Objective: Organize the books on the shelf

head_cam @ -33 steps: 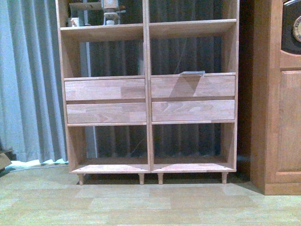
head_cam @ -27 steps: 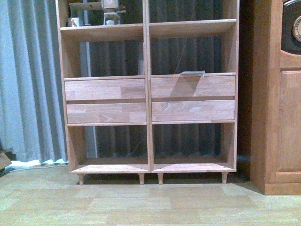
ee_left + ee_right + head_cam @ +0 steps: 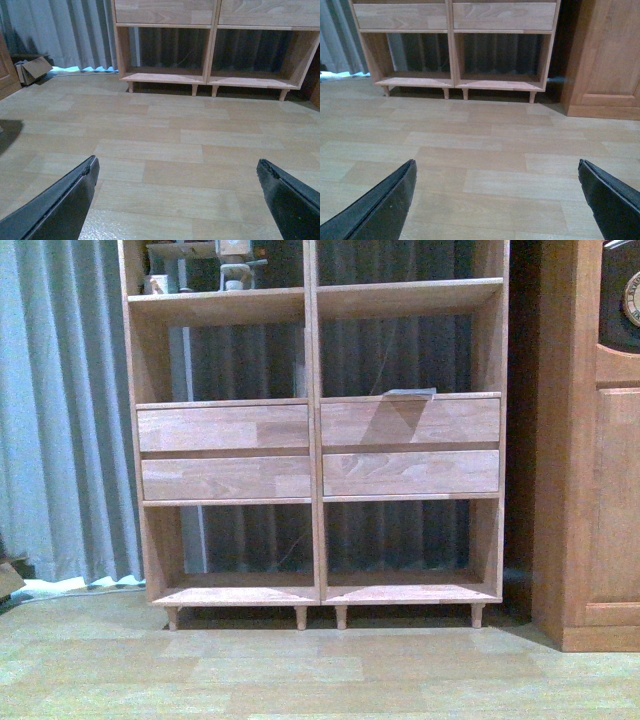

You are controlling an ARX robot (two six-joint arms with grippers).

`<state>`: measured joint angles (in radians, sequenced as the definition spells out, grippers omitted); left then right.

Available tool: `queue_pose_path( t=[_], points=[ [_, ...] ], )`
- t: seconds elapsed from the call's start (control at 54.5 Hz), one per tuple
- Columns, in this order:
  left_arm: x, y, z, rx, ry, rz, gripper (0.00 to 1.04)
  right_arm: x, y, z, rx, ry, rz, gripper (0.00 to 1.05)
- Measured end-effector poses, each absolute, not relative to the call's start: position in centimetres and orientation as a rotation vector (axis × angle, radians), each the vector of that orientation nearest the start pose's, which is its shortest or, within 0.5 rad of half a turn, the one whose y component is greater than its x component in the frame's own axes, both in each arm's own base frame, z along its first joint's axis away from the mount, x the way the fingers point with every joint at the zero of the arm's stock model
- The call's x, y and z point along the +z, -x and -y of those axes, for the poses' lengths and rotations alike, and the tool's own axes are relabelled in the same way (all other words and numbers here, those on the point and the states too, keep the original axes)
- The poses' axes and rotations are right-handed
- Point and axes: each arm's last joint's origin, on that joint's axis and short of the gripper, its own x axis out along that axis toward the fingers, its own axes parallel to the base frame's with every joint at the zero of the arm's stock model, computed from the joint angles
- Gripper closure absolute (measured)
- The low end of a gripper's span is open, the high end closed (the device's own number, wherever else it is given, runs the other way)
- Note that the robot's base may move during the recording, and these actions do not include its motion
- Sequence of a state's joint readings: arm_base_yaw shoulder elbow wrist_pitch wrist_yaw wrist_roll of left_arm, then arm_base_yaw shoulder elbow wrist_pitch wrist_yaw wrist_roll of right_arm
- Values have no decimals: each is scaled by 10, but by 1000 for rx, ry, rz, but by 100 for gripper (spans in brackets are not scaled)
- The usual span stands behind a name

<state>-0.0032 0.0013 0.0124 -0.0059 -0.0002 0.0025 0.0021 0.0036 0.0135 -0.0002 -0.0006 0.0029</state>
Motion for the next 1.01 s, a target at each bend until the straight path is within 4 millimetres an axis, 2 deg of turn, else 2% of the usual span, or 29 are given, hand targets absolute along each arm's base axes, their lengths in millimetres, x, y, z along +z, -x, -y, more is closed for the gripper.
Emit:
queue_pose_path(
  t=[1.009],
  points=[
    [167, -97, 0, -3, -2, 5, 7, 168, -97, 0, 3, -3, 10, 7]
  ],
)
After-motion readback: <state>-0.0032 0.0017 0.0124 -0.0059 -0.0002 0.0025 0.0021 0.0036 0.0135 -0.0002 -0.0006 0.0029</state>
